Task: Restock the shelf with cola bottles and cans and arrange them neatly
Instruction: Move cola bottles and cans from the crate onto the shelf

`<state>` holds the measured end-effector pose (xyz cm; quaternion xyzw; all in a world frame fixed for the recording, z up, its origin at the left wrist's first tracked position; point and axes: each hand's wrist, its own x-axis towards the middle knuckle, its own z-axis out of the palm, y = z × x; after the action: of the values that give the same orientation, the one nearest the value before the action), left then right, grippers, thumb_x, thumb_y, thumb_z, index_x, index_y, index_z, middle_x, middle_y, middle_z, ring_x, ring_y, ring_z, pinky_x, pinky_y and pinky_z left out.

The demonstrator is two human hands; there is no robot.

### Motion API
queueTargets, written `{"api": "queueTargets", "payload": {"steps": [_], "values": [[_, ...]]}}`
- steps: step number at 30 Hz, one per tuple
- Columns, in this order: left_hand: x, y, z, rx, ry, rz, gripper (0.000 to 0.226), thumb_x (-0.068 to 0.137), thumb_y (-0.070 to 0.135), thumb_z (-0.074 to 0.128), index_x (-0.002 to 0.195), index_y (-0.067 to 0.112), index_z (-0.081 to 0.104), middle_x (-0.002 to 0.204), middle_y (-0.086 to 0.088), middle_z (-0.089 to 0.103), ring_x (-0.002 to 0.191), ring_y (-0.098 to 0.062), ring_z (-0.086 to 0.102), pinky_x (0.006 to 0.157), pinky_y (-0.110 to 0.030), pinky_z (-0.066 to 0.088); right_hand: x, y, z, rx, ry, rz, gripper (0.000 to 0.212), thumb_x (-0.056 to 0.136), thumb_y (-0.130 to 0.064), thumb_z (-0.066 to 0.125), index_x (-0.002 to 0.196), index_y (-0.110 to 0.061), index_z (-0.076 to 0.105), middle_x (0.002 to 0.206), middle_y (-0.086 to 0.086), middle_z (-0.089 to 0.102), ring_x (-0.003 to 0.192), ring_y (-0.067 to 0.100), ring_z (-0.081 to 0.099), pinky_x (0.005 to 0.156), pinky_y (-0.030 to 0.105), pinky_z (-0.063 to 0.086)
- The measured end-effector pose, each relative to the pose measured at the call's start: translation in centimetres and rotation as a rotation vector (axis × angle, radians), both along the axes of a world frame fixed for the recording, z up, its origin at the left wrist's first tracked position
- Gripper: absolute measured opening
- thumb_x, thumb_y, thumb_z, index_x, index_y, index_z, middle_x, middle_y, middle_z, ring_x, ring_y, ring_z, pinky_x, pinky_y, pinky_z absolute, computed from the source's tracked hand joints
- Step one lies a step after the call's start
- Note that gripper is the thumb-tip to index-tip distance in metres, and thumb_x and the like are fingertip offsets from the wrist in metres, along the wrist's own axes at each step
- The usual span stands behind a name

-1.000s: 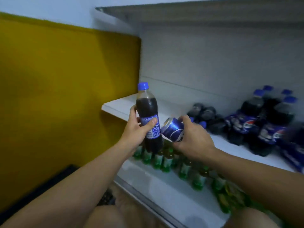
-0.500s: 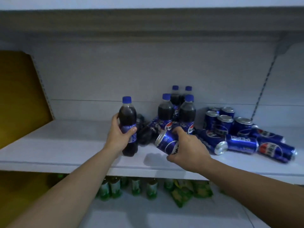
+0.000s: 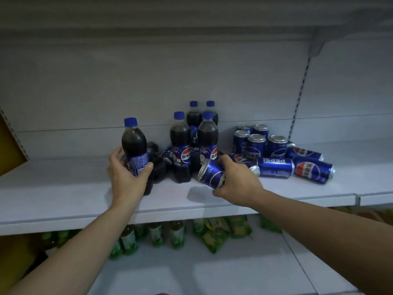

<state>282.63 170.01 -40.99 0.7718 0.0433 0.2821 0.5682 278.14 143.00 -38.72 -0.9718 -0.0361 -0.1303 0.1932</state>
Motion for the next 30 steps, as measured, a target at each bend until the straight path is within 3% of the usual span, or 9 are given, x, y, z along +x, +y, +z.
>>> {"api": "queueTargets", "payload": {"steps": [3,5,10,14,20,25,30], "values": [[-1.8,-2.4,-0.2,0.06,-0.053,0.092,0.068,0.083,0.024,0.079,0.135,0.029,0.037,0.132,-0.006,0.043,0.115,-0.026,0.055,0.1,-0.047,0.049,-1.0,-1.7,-0.5,-0.004,0.003,-0.013,0.073,0.068,-0.037,0.082,0.127,-0.028,0.04,0.108,-0.005,0.065,0.09,0.019,0.06,0.077,0.038,0.055],[-2.7,-5.0,-0.3,0.147,-0.096,0.033,0.053,0.086,0.023,0.076,0.129,0.025,0.045,0.127,-0.005,0.046,0.112,-0.023,0.052,0.099,-0.044,0.048,-1.7,-3.3,-0.8,-0.017,0.005,-0.03,0.076,0.068,-0.037,0.082,0.13,-0.029,0.039,0.111,-0.004,0.063,0.092,0.02,0.059,0.078,0.039,0.056],[-3.0,-14.5,-0.4,0.299,-0.092,-0.46,0.026,0.09,0.027,0.072,0.108,0.031,0.055,0.109,0.007,0.055,0.1,-0.007,0.055,0.087,-0.029,0.049,-3.3,-9.5,-1.4,-0.086,-0.016,-0.13,0.081,0.071,-0.035,0.083,0.14,-0.028,0.039,0.126,-0.001,0.049,0.108,0.023,0.056,0.085,0.038,0.052],[-2.4,-22.2,-1.3,0.366,-0.012,-0.722,0.014,0.094,0.033,0.067,0.104,0.031,0.058,0.105,0.006,0.059,0.097,-0.007,0.058,0.082,-0.02,0.048,-3.9,-15.6,-2.8,-0.251,-0.012,-0.23,0.083,0.076,-0.033,0.082,0.146,-0.029,0.037,0.138,0.003,0.036,0.123,0.026,0.045,0.097,0.043,0.05],[-0.2,-27.8,-2.4,0.333,0.022,-0.65,0.001,0.098,0.023,0.06,0.099,0.024,0.06,0.093,0.008,0.062,0.083,-0.006,0.058,0.068,-0.016,0.042,-1.8,-19.6,-4.0,-0.277,-0.004,-0.209,0.078,0.08,-0.033,0.079,0.143,-0.032,0.033,0.138,-0.002,0.044,0.127,0.024,0.044,0.099,0.047,0.047],[1.5,-28.4,-2.8,0.311,0.017,-0.609,0.004,0.097,0.023,0.06,0.095,0.026,0.061,0.087,0.008,0.064,0.074,-0.003,0.057,0.062,-0.015,0.043,-0.1,-20.7,-4.7,-0.426,-0.063,-0.192,0.076,0.085,-0.032,0.074,0.148,-0.033,0.032,0.146,0.0,0.042,0.136,0.026,0.035,0.109,0.048,0.034],[2.0,-28.1,-2.7,0.262,0.034,-0.641,0.006,0.096,0.021,0.06,0.093,0.026,0.062,0.086,0.003,0.066,0.078,-0.016,0.063,0.071,-0.032,0.055,0.2,-21.2,-4.5,-0.457,-0.042,-0.167,0.079,0.085,-0.041,0.074,0.15,-0.035,0.03,0.143,0.0,0.043,0.132,0.026,0.036,0.108,0.046,0.035]]}}
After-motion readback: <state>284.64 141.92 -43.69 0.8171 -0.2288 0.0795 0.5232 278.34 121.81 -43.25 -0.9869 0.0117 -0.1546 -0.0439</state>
